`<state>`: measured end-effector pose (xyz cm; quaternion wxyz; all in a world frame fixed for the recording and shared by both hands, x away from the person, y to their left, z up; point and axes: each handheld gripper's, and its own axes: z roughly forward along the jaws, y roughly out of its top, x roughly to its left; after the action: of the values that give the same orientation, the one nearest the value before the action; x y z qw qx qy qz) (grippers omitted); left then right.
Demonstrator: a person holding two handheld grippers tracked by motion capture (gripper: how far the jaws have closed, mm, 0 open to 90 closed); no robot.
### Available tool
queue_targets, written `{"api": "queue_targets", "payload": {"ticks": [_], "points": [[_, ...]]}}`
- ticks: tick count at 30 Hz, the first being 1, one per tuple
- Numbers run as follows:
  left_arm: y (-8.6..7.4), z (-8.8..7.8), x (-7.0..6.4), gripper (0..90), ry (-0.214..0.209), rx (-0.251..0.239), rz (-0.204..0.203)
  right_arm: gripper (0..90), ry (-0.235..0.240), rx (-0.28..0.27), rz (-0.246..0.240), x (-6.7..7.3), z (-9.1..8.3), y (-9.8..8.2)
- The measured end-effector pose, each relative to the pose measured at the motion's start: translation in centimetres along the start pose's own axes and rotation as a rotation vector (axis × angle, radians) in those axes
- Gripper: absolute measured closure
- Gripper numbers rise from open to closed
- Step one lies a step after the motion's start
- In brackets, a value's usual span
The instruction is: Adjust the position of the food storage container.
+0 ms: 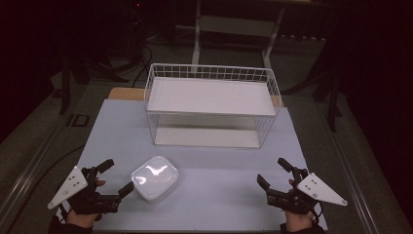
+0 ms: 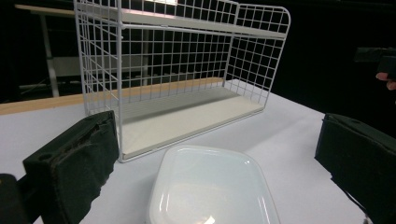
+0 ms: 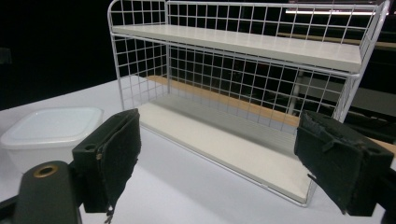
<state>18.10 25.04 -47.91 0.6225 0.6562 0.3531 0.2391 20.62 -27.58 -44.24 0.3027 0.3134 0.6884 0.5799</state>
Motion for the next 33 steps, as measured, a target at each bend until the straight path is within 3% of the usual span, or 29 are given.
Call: {"api": "queue_targets", "payload": {"ticks": [5, 8, 12, 13, 15, 16, 17, 18, 19, 20, 23, 24, 25, 26, 27, 28, 29, 30, 33], "points": [[0.4, 0.0, 0.1, 0.0, -0.017, 0.010, -0.017, 14.3, -0.003, 0.001, 0.003, 0.0, -0.1, 0.3], [1.2, -0.4, 0.5, 0.0, -0.051, 0.021, -0.039, 14.2, 0.009, -0.001, 0.034, 0.0, -0.3, 0.7], [1.6, -1.0, 0.9, 0.0, -0.067, 0.052, -0.004, 14.1, 0.009, -0.002, 0.037, 0.1, -0.6, 0.9], [1.9, -1.3, 1.3, 1.4, -0.081, 0.091, 0.001, 14.1, 0.008, 0.001, 0.033, 0.1, -0.7, 0.9], [2.0, -1.4, 1.4, 4.6, -0.078, 0.115, 0.004, 14.1, 0.003, 0.000, 0.038, 0.1, -0.8, 1.0], [1.8, -1.6, 1.8, 8.3, -0.115, 0.156, 0.011, 14.1, 0.004, -0.001, 0.045, 0.1, -0.8, 1.0], [1.8, -1.6, 1.8, 16.2, -0.115, 0.156, 0.011, 14.1, 0.004, -0.001, 0.045, 0.1, -0.8, 1.0], [1.4, -1.7, 2.0, 21.2, -0.131, 0.202, 0.023, 14.1, 0.005, -0.003, 0.047, 0.2, -0.8, 1.0], [1.4, -1.7, 2.0, 28.8, -0.131, 0.202, 0.023, 14.1, 0.005, -0.003, 0.047, 0.2, -0.8, 1.0], [0.9, -1.8, 2.2, 36.2, -0.134, 0.245, 0.028, 14.2, 0.008, 0.000, 0.042, 0.3, -0.8, 1.0], [0.3, -1.7, 2.7, 52.6, -0.149, 0.280, 0.024, 14.2, 0.012, 0.007, 0.043, 0.4, -0.6, 0.9], [-0.4, -1.5, 3.0, 57.8, -0.148, 0.326, 0.023, 14.2, 0.011, 0.009, 0.044, 0.4, -0.6, 0.9], [-0.4, -1.5, 3.0, 61.6, -0.148, 0.326, 0.023, 14.2, 0.012, 0.009, 0.044, 0.4, -0.6, 0.8], [-1.1, -1.2, 3.3, 67.0, -0.138, 0.383, 0.017, 14.1, 0.013, 0.009, 0.044, 0.4, -0.6, 0.8], [-1.1, -1.2, 3.3, 70.7, -0.138, 0.383, 0.017, 14.2, 0.013, 0.009, 0.043, 0.4, -0.6, 0.8], [-1.9, -0.9, 3.5, 73.9, -0.140, 0.442, 0.027, 14.2, 0.011, 0.008, 0.041, 0.4, -0.6, 0.8], [-1.9, -0.9, 3.5, 77.5, -0.140, 0.442, 0.027, 14.2, 0.011, 0.008, 0.041, 0.4, -0.6, 0.8], [-2.6, -0.4, 3.7, 81.9, -0.146, 0.492, 0.033, 14.2, 0.012, 0.008, 0.044, 0.4, -0.6, 0.8], [-3.1, 0.1, 3.8, 88.2, -0.148, 0.533, 0.050, 14.2, 0.013, 0.007, 0.043, 0.4, -0.6, 0.8]]}}
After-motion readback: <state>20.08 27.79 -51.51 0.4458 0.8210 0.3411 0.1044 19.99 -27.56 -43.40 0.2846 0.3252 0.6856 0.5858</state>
